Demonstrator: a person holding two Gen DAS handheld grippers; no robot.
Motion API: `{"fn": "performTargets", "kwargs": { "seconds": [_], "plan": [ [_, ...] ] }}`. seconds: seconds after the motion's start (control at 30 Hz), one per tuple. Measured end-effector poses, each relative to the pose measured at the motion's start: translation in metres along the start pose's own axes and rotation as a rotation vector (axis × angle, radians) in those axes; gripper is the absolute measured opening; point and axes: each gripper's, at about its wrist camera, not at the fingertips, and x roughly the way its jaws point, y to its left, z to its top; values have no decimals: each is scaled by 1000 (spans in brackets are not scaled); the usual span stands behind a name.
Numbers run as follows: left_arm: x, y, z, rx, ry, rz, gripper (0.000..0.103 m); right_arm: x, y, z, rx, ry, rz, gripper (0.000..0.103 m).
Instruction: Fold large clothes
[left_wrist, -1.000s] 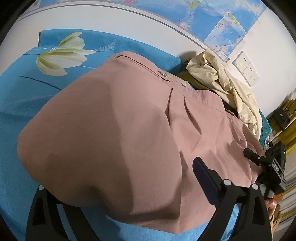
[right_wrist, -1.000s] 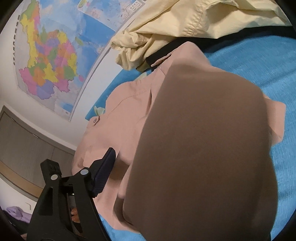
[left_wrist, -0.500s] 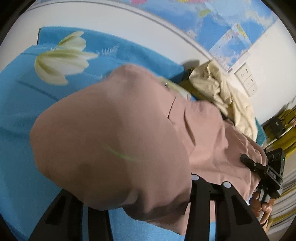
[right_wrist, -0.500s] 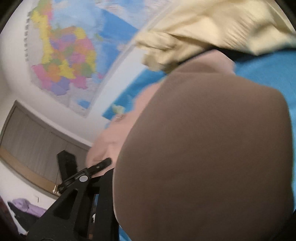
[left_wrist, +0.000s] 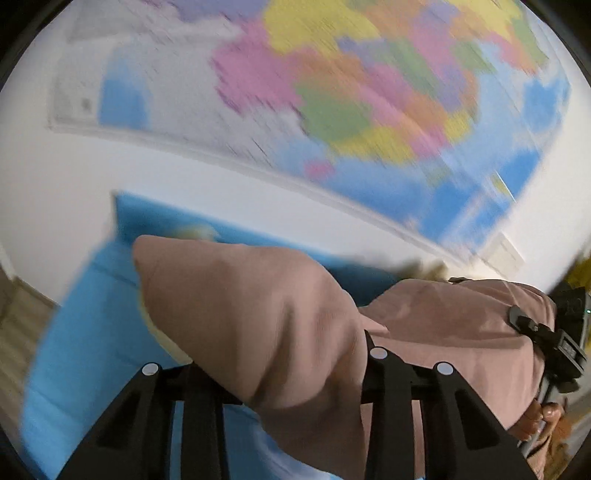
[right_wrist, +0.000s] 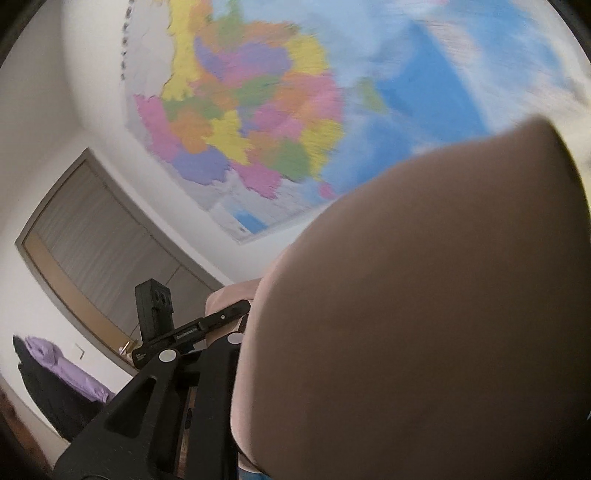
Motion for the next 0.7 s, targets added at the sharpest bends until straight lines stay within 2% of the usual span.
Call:
{"fn": "performTargets", "kwargs": {
  "seconds": [0.23,0.27,0.37,0.43,0.5,0.53,0.57,0.6,0.67,0.7],
  "plan": [
    [-22,66,84,-11,-167,208,34,119,34,57,-60,-4,114,21],
    [-24,80,96,-9,-210,233,34,143,35,62,-44,-5,151,21],
    [-20,122,103,-27,-263,308,35,193,32,50,-89,22,158,21],
    [0,163,87,-95,-229,319,35,226,21,21,-101,103,122,21],
    [27,189,66,-90,-128,398,35,259,3,-11,-91,222,84,21],
    [48,207,47,-92,-39,442,35,274,-9,-31,-78,288,50,22],
    [61,220,34,-108,24,466,35,285,-18,-47,-70,343,36,23],
    [68,228,23,-124,51,472,35,290,-25,-58,-66,373,39,25],
    [71,243,7,-160,55,461,39,291,-35,-72,-43,410,39,41],
    [70,246,5,-171,53,453,40,287,-39,-73,-27,419,42,46]
  ]
}}
